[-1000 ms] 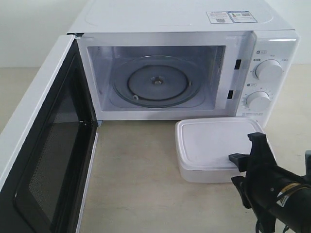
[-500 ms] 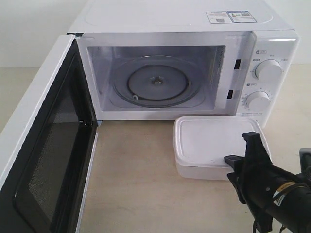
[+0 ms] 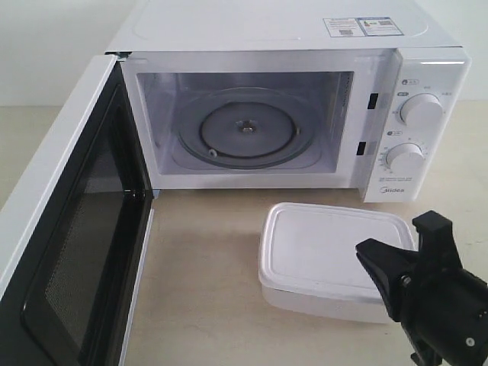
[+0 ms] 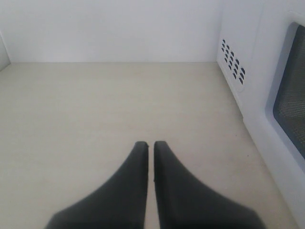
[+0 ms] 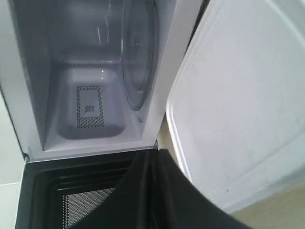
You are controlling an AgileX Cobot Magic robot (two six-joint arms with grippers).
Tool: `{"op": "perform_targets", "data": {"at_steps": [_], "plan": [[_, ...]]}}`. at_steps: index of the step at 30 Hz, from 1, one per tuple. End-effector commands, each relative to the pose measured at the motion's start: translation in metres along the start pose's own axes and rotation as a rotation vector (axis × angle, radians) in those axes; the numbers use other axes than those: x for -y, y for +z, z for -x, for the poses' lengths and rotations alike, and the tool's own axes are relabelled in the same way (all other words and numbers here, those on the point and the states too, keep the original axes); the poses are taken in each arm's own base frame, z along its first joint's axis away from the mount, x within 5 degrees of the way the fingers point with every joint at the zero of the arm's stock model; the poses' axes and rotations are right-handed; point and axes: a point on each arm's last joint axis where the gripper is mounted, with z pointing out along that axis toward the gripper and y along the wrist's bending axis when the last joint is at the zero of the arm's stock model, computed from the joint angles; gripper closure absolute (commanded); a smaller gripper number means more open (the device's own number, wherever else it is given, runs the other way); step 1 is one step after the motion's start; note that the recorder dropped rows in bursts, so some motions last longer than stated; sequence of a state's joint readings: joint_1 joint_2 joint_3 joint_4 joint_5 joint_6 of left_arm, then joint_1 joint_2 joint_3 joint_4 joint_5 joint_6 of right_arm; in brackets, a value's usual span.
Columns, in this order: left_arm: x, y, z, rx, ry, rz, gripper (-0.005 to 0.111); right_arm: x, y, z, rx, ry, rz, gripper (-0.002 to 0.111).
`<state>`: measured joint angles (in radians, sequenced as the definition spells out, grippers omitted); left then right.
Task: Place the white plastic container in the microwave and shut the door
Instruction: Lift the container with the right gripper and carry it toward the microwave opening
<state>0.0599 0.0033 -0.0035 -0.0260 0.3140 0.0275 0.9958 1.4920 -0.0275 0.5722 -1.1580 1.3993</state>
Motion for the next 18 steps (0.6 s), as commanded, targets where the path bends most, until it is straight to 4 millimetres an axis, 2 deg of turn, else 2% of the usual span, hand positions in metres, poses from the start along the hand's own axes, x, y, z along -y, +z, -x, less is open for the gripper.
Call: {"op": "perform_targets", "data": {"at_steps": [1, 4, 10, 15, 18], "plan": [[0.0, 0.0, -0.001, -0.001, -0.016, 0.004, 0.102, 0.001, -0.002, -0.008, -0.092, 0.094, -0.01, 0.108], [0.0, 0.0, -0.001, -0.001, -0.016, 0.004, 0.102, 0.003, -0.004, -0.017, -0.173, 0.151, -0.035, 0.108], [0.0, 0.0, -0.001, -0.001, -0.016, 0.004, 0.102, 0.025, -0.013, -0.029, -0.184, 0.178, -0.28, 0.108], [0.0, 0.0, -0.001, -0.001, -0.016, 0.004, 0.102, 0.023, -0.012, -0.019, -0.061, 0.212, -0.248, 0.107], [0.0, 0.0, -0.001, -0.001, -0.016, 0.004, 0.102, 0.022, -0.012, -0.018, -0.048, 0.202, -0.239, 0.096]]}}
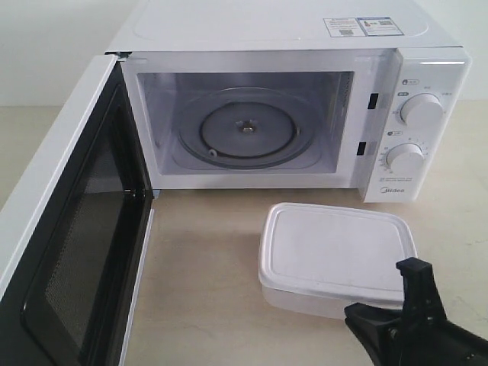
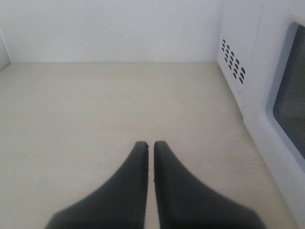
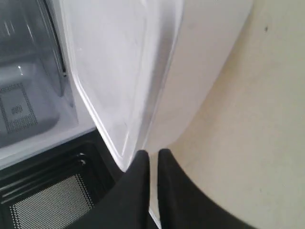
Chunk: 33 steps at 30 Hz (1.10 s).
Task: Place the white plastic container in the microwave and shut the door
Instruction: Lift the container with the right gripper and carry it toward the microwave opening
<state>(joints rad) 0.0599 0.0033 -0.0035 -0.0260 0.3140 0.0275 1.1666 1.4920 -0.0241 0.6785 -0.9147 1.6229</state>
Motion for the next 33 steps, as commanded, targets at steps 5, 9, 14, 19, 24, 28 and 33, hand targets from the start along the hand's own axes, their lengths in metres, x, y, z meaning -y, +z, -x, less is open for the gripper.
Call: {"op": "perform_targets", "data": {"at_steps": [5, 9, 14, 19, 24, 28, 33], "plan": [[0.0, 0.0, -0.001, -0.001, -0.016, 0.004, 0.102, -0.005, 0.003, -0.003, 0.021, -0.002, 0.019, 0.061], [0.0, 0.0, -0.001, -0.001, -0.016, 0.004, 0.102, -0.011, 0.007, -0.004, 0.067, 0.01, 0.035, 0.05], [0.0, 0.0, -0.001, -0.001, -0.016, 0.004, 0.102, -0.009, 0.009, 0.001, 0.158, 0.081, -0.018, 0.05], [0.0, 0.0, -0.001, -0.001, -0.016, 0.004, 0.102, -0.015, 0.014, -0.005, 0.157, 0.084, -0.005, 0.05], [0.0, 0.0, -0.001, -0.001, -0.016, 0.004, 0.102, -0.016, 0.023, -0.01, 0.169, 0.086, -0.041, 0.05], [0.0, 0.0, -0.001, -0.001, -0.016, 0.004, 0.102, -0.011, 0.03, -0.013, 0.185, 0.091, -0.078, 0.05], [0.0, 0.0, -0.001, -0.001, -0.016, 0.004, 0.102, -0.009, 0.038, -0.015, 0.218, 0.127, -0.082, 0.05]]}}
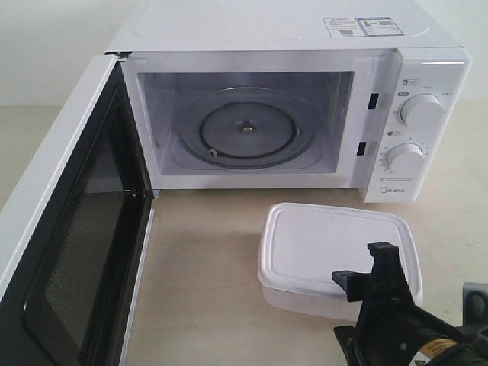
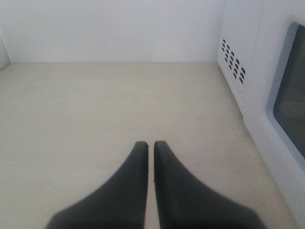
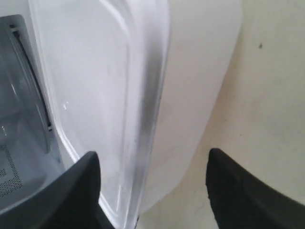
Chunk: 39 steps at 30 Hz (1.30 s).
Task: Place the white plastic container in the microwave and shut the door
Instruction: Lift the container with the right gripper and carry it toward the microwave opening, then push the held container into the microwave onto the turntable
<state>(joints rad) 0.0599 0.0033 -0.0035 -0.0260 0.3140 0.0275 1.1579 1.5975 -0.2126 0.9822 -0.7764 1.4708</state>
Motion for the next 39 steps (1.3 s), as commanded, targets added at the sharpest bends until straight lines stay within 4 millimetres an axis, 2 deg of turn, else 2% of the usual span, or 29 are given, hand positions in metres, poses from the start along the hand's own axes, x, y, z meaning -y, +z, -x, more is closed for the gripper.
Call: {"op": "perform_targets", "data": {"at_steps": [1, 4, 10, 16, 20, 27, 39], "plan": [[0.0, 0.0, -0.001, -0.001, -0.016, 0.004, 0.102, 0.0, 0.006, -0.002, 0.032, 0.037, 0.0, 0.052], [0.0, 0.0, -0.001, -0.001, -0.016, 0.004, 0.102, -0.002, 0.008, -0.002, 0.064, 0.063, 0.006, 0.066], [0.0, 0.0, -0.001, -0.001, -0.016, 0.004, 0.102, -0.006, 0.009, 0.0, 0.116, 0.065, 0.033, 0.109], [0.0, 0.0, -0.001, -0.001, -0.016, 0.004, 0.102, -0.012, 0.008, 0.001, 0.127, -0.032, 0.098, 0.108], [0.0, 0.0, -0.001, -0.001, -0.016, 0.004, 0.102, -0.017, 0.006, -0.003, 0.068, -0.1, 0.168, 0.108], [0.0, 0.0, -0.001, -0.001, -0.016, 0.004, 0.102, -0.019, 0.004, -0.008, -0.022, -0.115, 0.229, 0.108], [0.0, 0.0, -0.001, -0.001, -0.016, 0.004, 0.102, -0.019, -0.005, -0.027, -0.176, -0.173, 0.297, 0.108]]}}
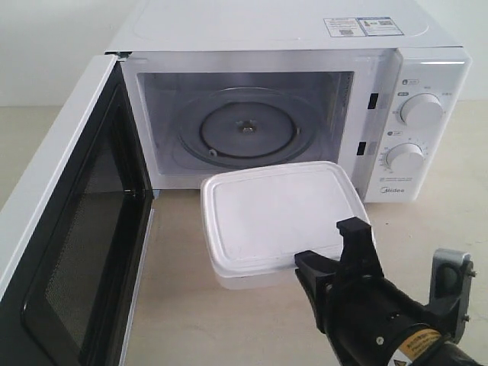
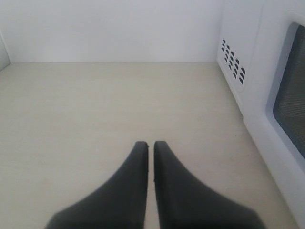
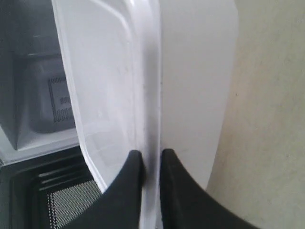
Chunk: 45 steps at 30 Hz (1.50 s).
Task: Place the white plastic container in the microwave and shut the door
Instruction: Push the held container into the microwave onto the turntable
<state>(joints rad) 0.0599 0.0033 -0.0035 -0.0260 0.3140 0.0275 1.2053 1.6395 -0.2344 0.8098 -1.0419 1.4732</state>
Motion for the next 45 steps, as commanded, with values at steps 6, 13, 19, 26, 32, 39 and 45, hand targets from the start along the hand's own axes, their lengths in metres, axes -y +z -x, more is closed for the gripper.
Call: {"op": "perform_targets", "data": {"at_steps": [6, 13, 19, 26, 32, 39, 45], "plan": [[0.0, 0.0, -0.001, -0.001, -0.016, 0.004, 0.102, -0.011, 0.004, -0.013, -0.055, -0.035, 0.075, 0.108], [0.0, 0.0, -0.001, -0.001, -0.016, 0.004, 0.102, -0.032, 0.021, -0.026, -0.041, -0.068, 0.107, 0.108], [0.0, 0.0, -0.001, -0.001, -0.016, 0.004, 0.102, -0.046, 0.038, -0.022, 0.003, -0.085, 0.091, 0.108], [0.0, 0.0, -0.001, -0.001, -0.016, 0.004, 0.102, -0.053, 0.06, -0.018, 0.05, -0.074, 0.082, 0.108], [0.0, 0.0, -0.001, -0.001, -0.016, 0.004, 0.102, -0.057, 0.077, -0.018, 0.075, -0.068, 0.102, 0.108], [0.0, 0.0, -0.001, -0.001, -0.016, 0.004, 0.102, -0.061, 0.115, -0.022, 0.121, -0.015, 0.103, 0.108], [0.0, 0.0, -0.001, -0.001, -0.016, 0.004, 0.102, -0.075, 0.132, -0.01, 0.151, 0.035, 0.139, 0.108]]}}
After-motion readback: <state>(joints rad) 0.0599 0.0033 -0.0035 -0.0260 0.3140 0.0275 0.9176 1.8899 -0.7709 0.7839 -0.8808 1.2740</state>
